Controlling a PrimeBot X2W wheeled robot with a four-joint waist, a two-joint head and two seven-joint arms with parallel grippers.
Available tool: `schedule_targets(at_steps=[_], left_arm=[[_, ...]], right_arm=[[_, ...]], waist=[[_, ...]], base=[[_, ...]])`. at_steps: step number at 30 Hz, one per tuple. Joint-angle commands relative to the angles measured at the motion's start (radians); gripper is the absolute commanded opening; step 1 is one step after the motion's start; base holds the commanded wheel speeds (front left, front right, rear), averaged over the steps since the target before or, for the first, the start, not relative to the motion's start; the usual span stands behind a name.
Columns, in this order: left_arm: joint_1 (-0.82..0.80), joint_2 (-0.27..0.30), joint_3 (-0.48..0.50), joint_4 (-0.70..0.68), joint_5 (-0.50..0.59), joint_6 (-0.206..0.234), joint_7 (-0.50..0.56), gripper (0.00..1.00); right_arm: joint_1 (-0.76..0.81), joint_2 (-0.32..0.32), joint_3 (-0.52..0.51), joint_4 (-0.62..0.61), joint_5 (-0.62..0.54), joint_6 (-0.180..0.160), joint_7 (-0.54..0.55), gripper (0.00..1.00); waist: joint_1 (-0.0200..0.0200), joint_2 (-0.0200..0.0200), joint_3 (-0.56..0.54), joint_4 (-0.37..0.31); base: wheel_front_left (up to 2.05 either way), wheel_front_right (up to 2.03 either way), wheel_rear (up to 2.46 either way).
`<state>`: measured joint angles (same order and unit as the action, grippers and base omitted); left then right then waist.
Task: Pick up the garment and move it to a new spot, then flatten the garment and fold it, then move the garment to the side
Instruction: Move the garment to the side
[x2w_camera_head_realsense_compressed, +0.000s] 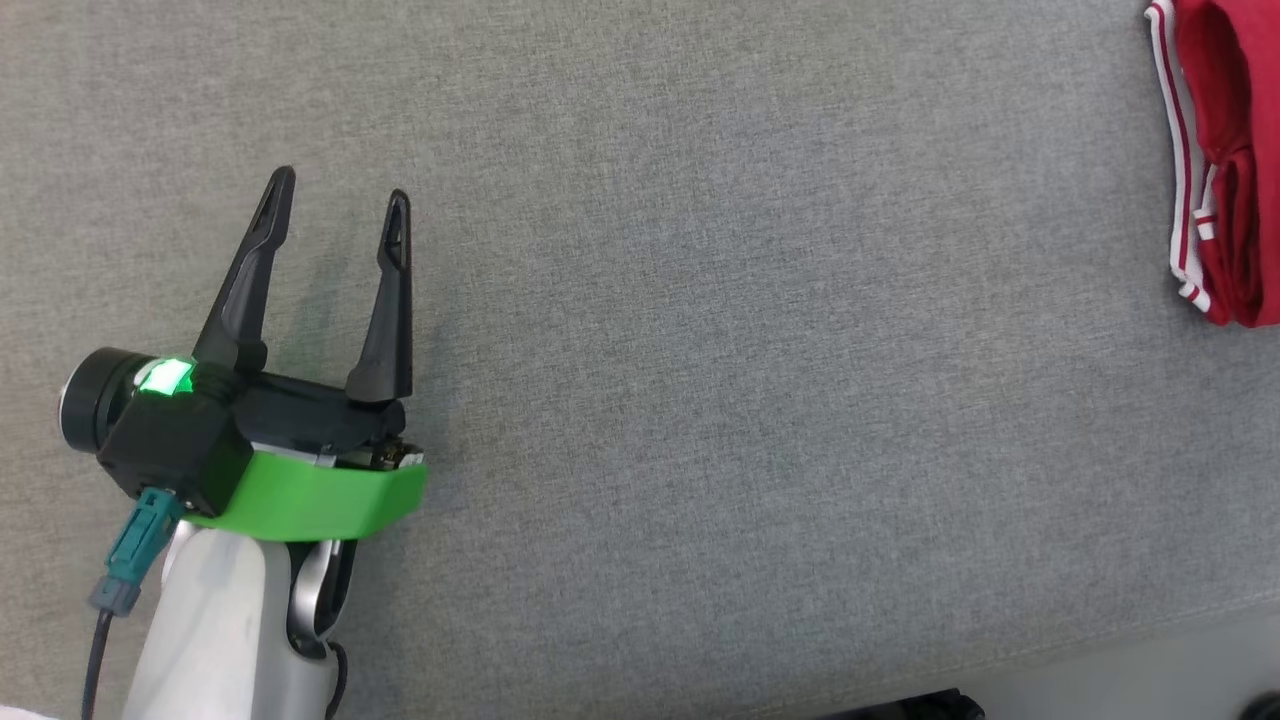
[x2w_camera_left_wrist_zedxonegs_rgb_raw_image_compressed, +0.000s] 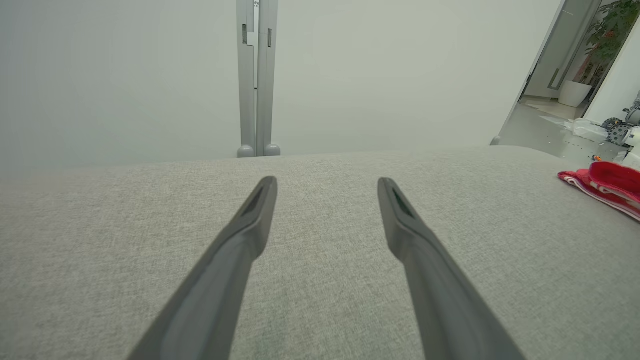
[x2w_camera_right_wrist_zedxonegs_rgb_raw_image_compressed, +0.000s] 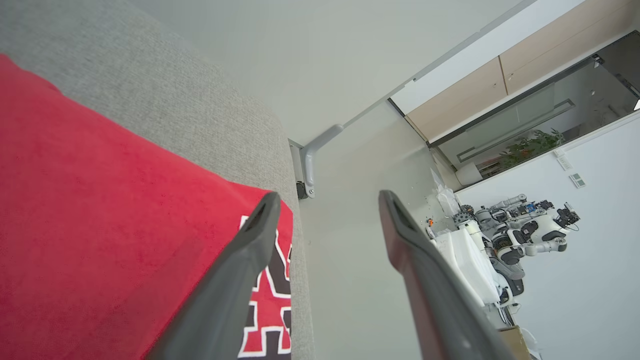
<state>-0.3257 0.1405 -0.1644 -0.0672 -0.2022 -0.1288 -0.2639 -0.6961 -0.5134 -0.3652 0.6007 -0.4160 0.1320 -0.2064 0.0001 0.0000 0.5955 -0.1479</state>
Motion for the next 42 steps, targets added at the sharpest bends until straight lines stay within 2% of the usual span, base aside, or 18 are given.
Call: schedule_targets(at_steps=[1,6,11,15,20,25,32,42], left_arm=[[0.021,-0.007,0.017,0.008,-0.014,-0.003,0.000,1.00],[0.052,-0.031,0.064,0.030,-0.018,-0.003,0.000,1.00],[0.102,-0.055,0.094,0.066,-0.045,-0.003,0.000,1.00],[0.143,-0.063,0.101,0.103,-0.071,-0.003,0.000,1.00],[0.184,-0.076,0.117,0.146,-0.074,-0.003,0.000,1.00],[0.216,-0.083,0.148,0.189,-0.064,-0.003,0.000,1.00],[0.224,-0.088,0.163,0.278,-0.058,-0.003,0.000,1.00],[0.241,-0.089,0.159,0.344,-0.087,-0.003,0.000,1.00]], right_arm=[[0.025,0.028,-0.004,-0.024,0.000,-0.003,-0.022,1.00],[0.087,0.138,0.028,-0.138,0.063,-0.003,-0.056,1.00],[0.194,0.267,0.056,-0.311,0.256,-0.003,-0.058,1.00],[0.295,0.337,0.099,-0.404,0.378,-0.002,-0.059,1.00],[0.410,0.375,0.171,-0.438,0.450,-0.002,-0.059,1.00],[0.479,0.404,0.237,-0.394,0.491,-0.002,-0.059,1.00],[0.519,0.424,0.276,-0.303,0.488,-0.002,-0.059,1.00],[0.576,0.455,0.291,-0.268,0.480,-0.002,-0.059,1.00]], waist=[[-0.0001,0.0000,-0.051,0.012],[-0.0001,0.0000,-0.136,0.030],[-0.0001,0.0000,-0.240,0.068],[-0.0001,0.0000,-0.315,0.096],[-0.0001,0.0000,-0.394,0.127],[-0.0001,0.0000,-0.461,0.143],[-0.0001,0.0000,-0.523,0.149],[-0.0001,0.0000,-0.575,0.127]], base=[[0.00,0.00,0.00],[0.00,0.00,0.00],[0.00,0.00,0.00],[0.00,0.00,0.00],[0.00,0.00,0.00],[0.00,0.00,0.00],[0.00,0.00,0.00],[0.00,0.00,0.00]])
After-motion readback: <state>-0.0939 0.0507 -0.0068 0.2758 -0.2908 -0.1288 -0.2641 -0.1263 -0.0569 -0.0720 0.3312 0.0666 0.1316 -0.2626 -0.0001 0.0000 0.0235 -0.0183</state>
